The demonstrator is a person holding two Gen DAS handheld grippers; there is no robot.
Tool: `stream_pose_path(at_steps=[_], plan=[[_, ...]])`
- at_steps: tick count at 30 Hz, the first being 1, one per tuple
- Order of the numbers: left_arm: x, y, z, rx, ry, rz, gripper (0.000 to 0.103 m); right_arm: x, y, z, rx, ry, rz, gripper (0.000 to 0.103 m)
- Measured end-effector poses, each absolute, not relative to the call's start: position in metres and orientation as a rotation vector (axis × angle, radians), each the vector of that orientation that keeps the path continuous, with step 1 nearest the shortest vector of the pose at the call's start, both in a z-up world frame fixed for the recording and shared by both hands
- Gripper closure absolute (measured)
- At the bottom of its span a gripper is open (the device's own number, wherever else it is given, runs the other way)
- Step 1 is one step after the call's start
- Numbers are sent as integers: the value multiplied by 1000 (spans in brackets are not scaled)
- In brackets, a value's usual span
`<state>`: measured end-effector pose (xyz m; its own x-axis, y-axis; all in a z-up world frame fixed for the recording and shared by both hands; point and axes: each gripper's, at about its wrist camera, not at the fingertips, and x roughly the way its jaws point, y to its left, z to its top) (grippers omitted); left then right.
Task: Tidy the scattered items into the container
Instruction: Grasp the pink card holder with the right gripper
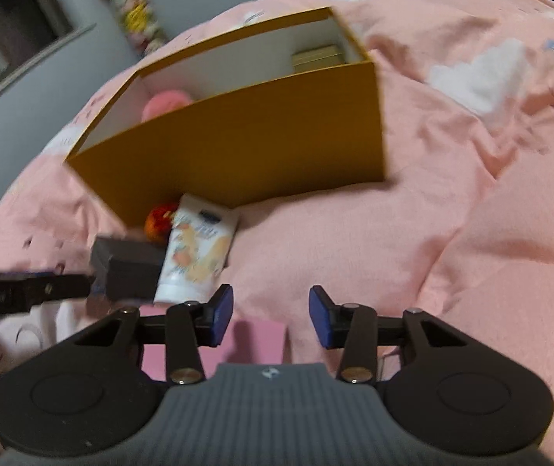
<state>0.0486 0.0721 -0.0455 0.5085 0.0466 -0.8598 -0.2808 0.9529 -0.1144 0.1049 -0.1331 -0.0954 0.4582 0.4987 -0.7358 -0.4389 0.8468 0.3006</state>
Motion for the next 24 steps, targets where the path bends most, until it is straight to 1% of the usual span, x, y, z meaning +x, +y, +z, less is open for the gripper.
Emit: stream_pose_path(at_steps=[4,7,9,11,12,14,16,18,21,24], plan=[[45,64,-47,-227,1091,154,41,100,-124,-71,-84,937,749,56],[47,58,-47,-193,1122,139,41,89,-115,-60,-257,939,855,49],[50,57,-50,-181,1136,138,41,82,-108,-63,-337,947,889,47],[50,54,-54,-161,1137,125,41,71,-101,-71,-413,940,928,42],[50,51,-56,-140,1136,118,42,66,-98,-76,-445,924,936,41],[47,48,-58,-107,1134,112,44,57,-92,-83,-501,871,949,33],[44,49,-58,-103,1125,111,45,49,-87,-88,-541,836,957,31],[41,54,-56,-130,1113,113,45,44,-78,-93,-584,864,981,31],[37,56,-55,-151,1098,105,45,24,-73,-98,-724,785,989,29],[33,53,-54,-136,1082,103,45,21,-69,-103,-759,762,971,28]])
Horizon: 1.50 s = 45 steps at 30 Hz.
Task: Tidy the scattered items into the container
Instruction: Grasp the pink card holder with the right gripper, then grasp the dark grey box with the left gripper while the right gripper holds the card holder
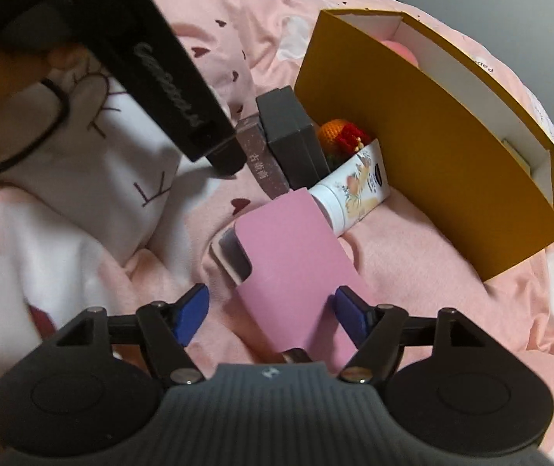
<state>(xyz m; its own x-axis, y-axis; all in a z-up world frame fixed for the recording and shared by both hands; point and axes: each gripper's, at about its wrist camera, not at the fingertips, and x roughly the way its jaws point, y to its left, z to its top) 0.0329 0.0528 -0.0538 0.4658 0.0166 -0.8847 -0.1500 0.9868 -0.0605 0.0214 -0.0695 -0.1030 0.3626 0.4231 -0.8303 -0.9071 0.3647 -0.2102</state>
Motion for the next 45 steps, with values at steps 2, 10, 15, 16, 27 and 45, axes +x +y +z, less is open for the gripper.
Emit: stream_pose_path(at_steps=[2,10,15,16,27,45], plan=[[31,52,-52,-141,1073,97,46,23,-67,-107,-765,749,945,28],[26,51,-46,-154,1042,95,46,26,-76,-92,-712,733,911,60],[27,49,-44,-146,1035,98,47,39,-90,-75,-619,692,819,71],[28,49,-45,-151,1036,99,47,44,-91,-73,-601,692,805,71],[39,84,-41,-363,998,115,47,92,-102,-80,-458,792,656,75],[90,144,-72,-727,1091,259,44,133,-108,-80,-169,882,641,75]])
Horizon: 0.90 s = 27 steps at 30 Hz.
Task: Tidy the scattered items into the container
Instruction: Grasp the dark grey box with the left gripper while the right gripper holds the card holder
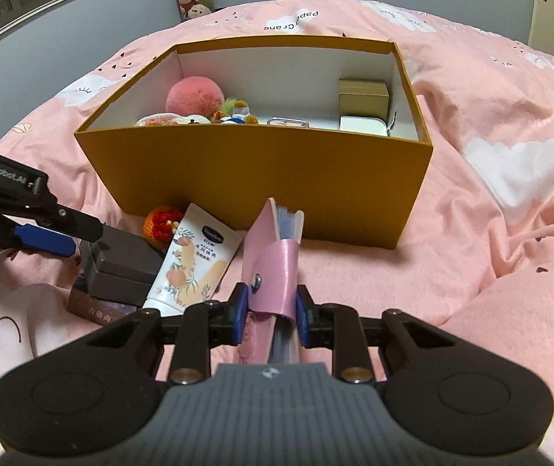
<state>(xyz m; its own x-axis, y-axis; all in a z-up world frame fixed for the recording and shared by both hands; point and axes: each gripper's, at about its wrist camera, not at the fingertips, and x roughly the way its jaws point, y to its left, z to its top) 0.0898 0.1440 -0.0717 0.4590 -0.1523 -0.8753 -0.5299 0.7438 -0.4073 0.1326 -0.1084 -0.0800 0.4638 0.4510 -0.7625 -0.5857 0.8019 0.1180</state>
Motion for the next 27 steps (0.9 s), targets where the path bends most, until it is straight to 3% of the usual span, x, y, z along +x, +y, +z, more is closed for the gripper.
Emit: stream_pose_path(at_steps=[6,17,27], plan=[[91,152,-79,-762,1103,290,44,132,-107,-81,-183,869,646,75],[105,149,-91,-750,1146,315,36,138,-109,-86,-171,876,643,70],[109,132,-77,-705,1089,235,52,144,-113,-89,-128,897,645,69]])
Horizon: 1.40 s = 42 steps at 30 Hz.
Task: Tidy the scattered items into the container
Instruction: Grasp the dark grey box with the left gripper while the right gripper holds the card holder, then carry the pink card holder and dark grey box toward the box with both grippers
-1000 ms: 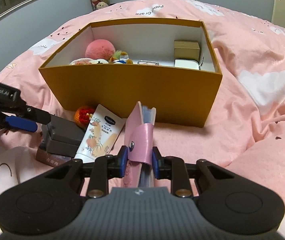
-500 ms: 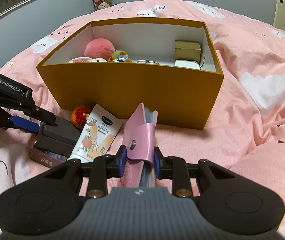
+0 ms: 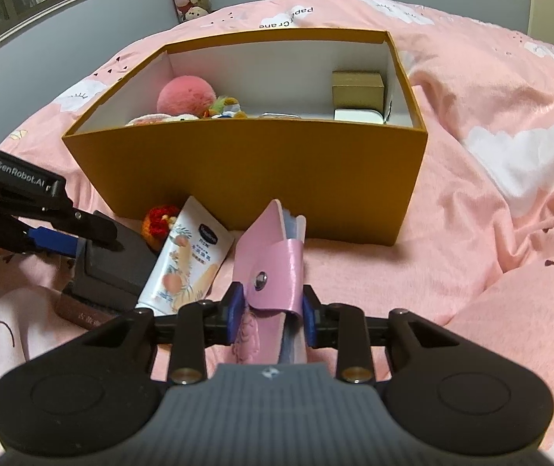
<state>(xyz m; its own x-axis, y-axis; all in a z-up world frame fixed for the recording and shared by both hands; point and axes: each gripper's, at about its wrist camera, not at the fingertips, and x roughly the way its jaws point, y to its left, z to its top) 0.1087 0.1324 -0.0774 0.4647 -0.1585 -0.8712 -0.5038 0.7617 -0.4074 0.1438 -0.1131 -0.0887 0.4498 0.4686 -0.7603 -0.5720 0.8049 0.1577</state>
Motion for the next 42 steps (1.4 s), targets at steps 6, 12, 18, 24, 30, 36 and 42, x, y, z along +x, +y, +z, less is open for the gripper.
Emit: stream_pose_path(at_steps=[6,12,18,24,30,36,42], plan=[[115,128,-82,-702,1098,224,53,148,-114,-91,-95,919,654,69],[110,118,-77,-666,1059,191,58,150,-115,-90,-59,933,654,73],[97,115,-62,-616,1002,169,61,144,-118,-79,-52,912,660,75],[83,114,-34,-590,907,121,63,141,-129,-64,0,892,655,75],[74,114,-9,-571,849,79,63,139,-134,-38,7,830,681,75],[80,117,19,-542,807,43,63,140,-122,0,-139,710,766,75],[105,125,47,-476,771,19,63,155,-96,33,-418,521,858,75]])
